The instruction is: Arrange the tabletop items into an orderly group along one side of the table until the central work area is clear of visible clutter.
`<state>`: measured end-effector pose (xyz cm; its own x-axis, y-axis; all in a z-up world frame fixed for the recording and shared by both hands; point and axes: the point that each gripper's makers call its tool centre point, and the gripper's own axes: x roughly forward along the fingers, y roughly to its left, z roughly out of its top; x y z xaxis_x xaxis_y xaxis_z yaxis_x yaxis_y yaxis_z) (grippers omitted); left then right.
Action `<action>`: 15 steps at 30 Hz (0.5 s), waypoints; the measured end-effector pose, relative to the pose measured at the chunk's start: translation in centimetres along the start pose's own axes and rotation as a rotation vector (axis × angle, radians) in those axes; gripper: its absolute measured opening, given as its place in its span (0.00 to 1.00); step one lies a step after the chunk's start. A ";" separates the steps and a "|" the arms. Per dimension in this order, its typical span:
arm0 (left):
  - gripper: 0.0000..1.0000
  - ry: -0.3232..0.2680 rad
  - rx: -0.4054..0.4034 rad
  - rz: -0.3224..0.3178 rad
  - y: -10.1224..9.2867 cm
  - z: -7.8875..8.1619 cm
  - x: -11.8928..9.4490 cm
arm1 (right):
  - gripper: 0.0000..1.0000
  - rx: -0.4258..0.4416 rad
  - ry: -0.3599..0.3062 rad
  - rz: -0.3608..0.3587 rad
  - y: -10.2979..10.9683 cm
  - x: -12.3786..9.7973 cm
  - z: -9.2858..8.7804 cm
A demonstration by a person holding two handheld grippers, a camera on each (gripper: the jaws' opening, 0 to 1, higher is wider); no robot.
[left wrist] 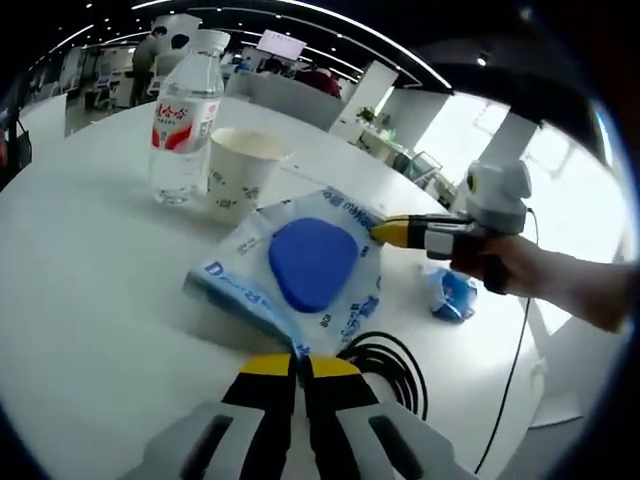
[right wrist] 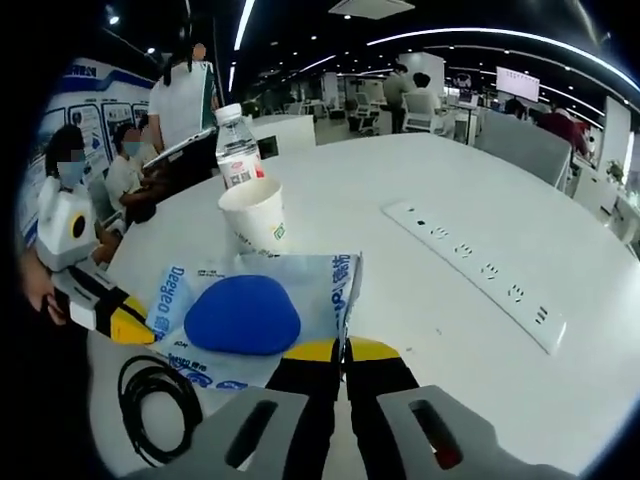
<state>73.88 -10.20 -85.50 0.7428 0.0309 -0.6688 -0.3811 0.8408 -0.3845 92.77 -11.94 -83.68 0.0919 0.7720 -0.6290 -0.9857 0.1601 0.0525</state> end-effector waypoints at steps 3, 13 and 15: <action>0.00 -0.005 0.035 -0.012 -0.4 0.6 -0.4 | 0.00 0.009 -0.008 -0.019 -0.3 -0.9 -0.2; 0.00 0.006 0.131 -0.059 -0.8 0.8 -0.1 | 0.00 0.074 -0.027 -0.090 -0.4 -4.2 -1.0; 0.00 0.008 0.169 -0.068 -0.9 1.0 0.0 | 0.00 0.077 -0.024 -0.104 -0.6 -4.7 -1.5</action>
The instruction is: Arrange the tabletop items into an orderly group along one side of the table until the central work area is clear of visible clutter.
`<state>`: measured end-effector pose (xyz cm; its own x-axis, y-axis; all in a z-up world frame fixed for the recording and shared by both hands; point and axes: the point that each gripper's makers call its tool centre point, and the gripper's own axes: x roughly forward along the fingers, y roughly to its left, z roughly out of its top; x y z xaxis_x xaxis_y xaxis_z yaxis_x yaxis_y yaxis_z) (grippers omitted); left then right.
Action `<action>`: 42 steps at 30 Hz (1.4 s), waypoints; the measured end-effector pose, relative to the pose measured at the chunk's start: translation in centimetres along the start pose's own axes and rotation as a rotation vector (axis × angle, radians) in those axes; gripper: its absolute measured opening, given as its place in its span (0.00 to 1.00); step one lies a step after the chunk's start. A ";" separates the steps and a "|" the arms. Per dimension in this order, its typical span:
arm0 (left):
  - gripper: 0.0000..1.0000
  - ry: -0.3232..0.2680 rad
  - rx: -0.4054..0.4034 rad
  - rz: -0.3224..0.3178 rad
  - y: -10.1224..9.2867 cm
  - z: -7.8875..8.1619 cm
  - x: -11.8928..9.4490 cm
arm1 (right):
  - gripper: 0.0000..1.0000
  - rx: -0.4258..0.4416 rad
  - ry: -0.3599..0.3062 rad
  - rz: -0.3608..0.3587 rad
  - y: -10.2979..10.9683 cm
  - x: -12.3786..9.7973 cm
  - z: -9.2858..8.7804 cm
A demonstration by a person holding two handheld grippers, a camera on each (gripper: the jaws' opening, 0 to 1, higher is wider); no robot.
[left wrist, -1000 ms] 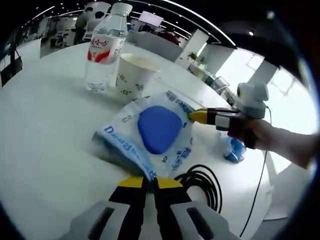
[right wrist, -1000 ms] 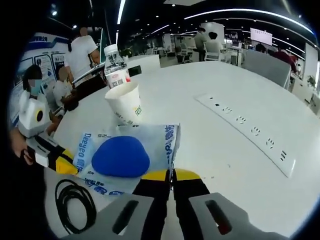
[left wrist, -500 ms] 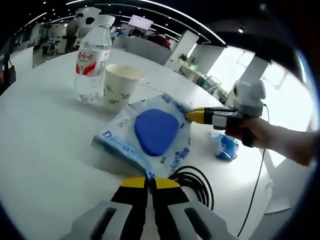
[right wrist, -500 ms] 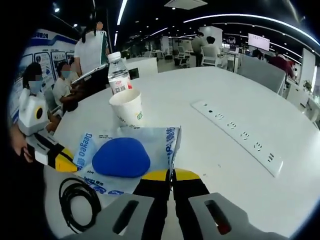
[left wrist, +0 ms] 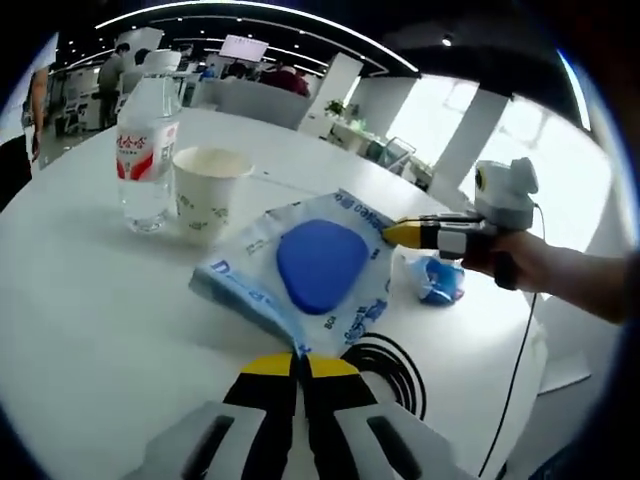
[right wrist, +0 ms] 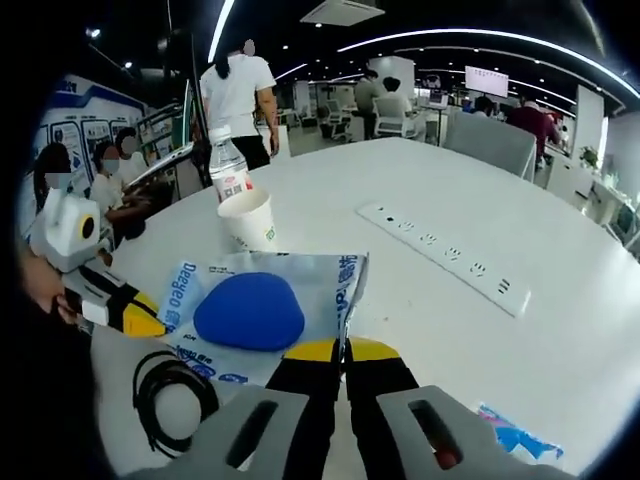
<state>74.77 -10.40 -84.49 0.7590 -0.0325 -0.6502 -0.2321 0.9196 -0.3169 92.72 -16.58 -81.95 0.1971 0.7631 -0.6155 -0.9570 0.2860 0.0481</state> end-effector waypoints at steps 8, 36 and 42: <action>0.00 0.010 0.077 -0.041 0.3 1.3 0.7 | 0.00 0.073 -0.019 -0.082 -0.5 -2.3 -1.6; 0.00 0.020 0.167 -0.066 2.5 6.8 5.1 | 0.00 0.268 -0.086 -0.284 -0.8 -4.3 -3.5; 0.00 0.036 0.184 -0.059 3.0 7.0 6.3 | 0.00 0.274 -0.064 -0.300 -0.8 -3.8 -4.3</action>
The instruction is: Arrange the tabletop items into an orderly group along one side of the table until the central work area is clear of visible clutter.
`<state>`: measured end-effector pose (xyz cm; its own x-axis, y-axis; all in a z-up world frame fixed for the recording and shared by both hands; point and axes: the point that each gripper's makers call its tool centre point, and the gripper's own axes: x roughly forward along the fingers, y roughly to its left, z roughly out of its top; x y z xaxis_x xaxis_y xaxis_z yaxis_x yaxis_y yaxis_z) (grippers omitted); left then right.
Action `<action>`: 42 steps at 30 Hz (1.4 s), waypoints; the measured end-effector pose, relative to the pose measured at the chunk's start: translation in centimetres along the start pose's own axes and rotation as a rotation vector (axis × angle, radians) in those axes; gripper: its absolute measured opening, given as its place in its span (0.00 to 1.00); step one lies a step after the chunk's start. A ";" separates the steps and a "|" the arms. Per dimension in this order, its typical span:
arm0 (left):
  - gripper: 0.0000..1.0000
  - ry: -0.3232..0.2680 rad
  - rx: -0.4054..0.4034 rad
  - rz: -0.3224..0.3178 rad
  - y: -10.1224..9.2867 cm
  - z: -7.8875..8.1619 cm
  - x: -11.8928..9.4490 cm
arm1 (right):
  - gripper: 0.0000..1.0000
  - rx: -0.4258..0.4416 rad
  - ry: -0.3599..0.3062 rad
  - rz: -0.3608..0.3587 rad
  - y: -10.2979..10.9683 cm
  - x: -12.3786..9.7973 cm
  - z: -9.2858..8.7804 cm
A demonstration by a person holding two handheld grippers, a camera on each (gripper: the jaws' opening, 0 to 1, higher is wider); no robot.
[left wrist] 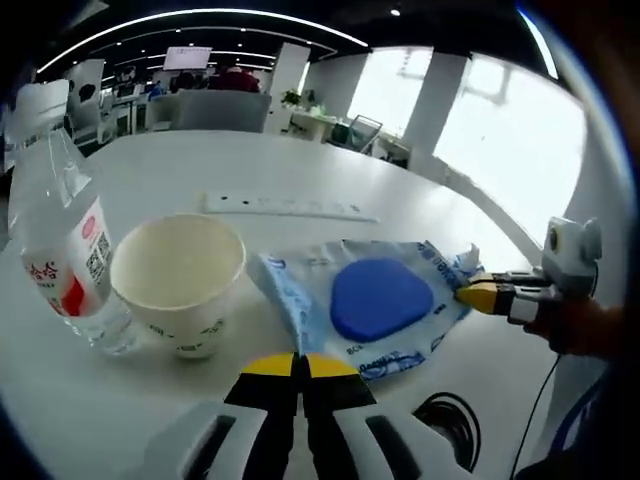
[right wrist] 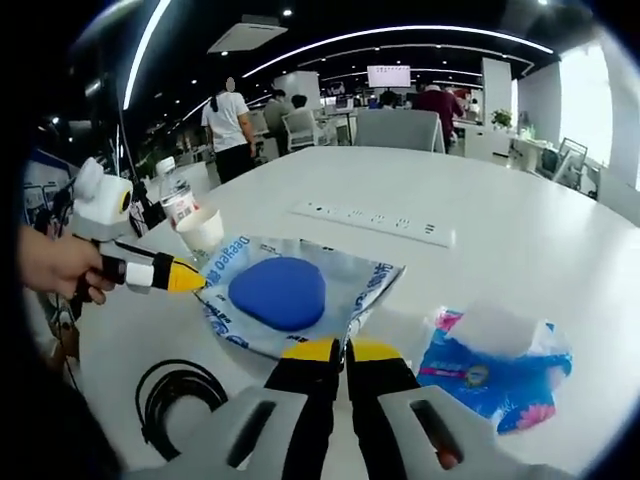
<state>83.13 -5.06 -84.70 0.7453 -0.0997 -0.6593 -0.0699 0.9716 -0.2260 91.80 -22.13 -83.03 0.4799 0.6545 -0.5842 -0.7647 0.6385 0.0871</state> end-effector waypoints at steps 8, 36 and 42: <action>0.00 0.013 0.012 0.007 0.4 0.1 0.9 | 0.00 -0.011 0.033 -0.024 -0.4 1.0 -1.0; 0.04 -0.003 0.055 0.044 0.7 0.0 0.8 | 0.19 -0.031 0.110 -0.009 0.3 1.2 -2.3; 0.11 -0.023 0.064 0.047 0.2 0.2 0.1 | 0.29 -0.045 0.104 0.005 0.7 0.7 -2.2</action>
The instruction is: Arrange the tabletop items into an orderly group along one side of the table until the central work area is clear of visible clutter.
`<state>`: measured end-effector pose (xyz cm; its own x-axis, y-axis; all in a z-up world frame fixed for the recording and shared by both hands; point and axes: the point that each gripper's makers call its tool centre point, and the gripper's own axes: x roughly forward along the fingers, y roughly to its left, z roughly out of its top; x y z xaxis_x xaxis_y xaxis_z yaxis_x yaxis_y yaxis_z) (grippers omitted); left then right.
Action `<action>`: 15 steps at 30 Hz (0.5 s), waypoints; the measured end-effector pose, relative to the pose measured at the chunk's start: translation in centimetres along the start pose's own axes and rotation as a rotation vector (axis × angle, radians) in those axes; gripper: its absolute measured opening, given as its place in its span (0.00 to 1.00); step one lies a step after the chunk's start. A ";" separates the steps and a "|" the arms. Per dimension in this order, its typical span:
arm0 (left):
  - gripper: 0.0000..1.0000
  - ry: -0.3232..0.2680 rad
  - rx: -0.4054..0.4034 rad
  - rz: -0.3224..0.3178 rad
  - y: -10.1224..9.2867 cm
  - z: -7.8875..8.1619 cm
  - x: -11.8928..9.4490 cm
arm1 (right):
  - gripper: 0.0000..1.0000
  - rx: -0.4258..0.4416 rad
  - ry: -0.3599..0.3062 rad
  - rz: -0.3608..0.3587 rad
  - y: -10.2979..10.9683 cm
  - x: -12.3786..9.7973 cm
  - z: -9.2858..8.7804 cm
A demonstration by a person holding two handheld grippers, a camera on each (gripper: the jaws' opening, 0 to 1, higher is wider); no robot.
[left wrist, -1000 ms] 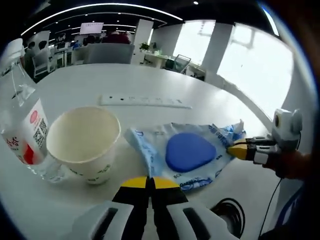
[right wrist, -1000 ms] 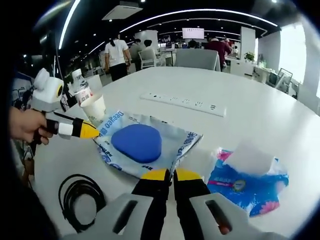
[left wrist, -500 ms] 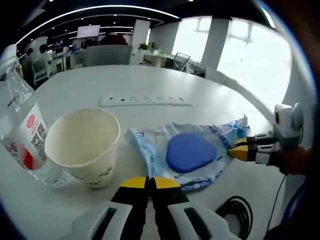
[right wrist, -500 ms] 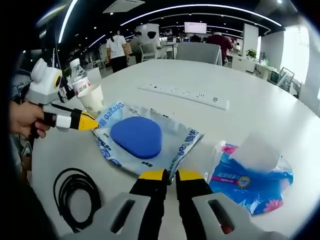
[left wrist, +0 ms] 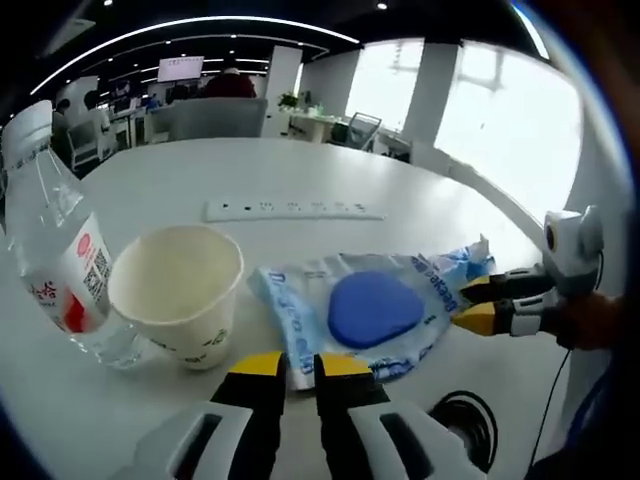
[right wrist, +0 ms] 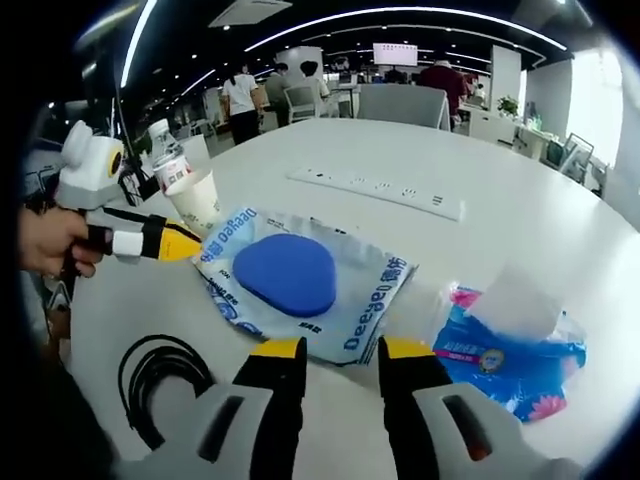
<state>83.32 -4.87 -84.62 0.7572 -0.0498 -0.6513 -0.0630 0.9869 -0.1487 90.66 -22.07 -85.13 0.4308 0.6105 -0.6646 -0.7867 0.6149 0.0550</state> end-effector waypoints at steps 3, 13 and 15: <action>0.12 -0.019 0.001 0.000 -0.7 0.2 -0.9 | 0.33 -0.009 -0.022 0.004 0.5 -0.3 0.3; 0.23 0.014 0.007 -0.022 -1.9 -1.3 -2.9 | 0.49 0.039 -0.022 0.046 2.5 -3.5 0.8; 0.27 0.036 0.003 -0.052 -2.7 -1.9 -3.4 | 0.52 0.030 -0.016 0.055 3.0 -3.8 0.6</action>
<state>79.68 -7.62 -83.39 0.7357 -0.1064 -0.6690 -0.0221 0.9833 -0.1806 86.93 -22.25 -82.05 0.3946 0.6511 -0.6483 -0.7959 0.5948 0.1130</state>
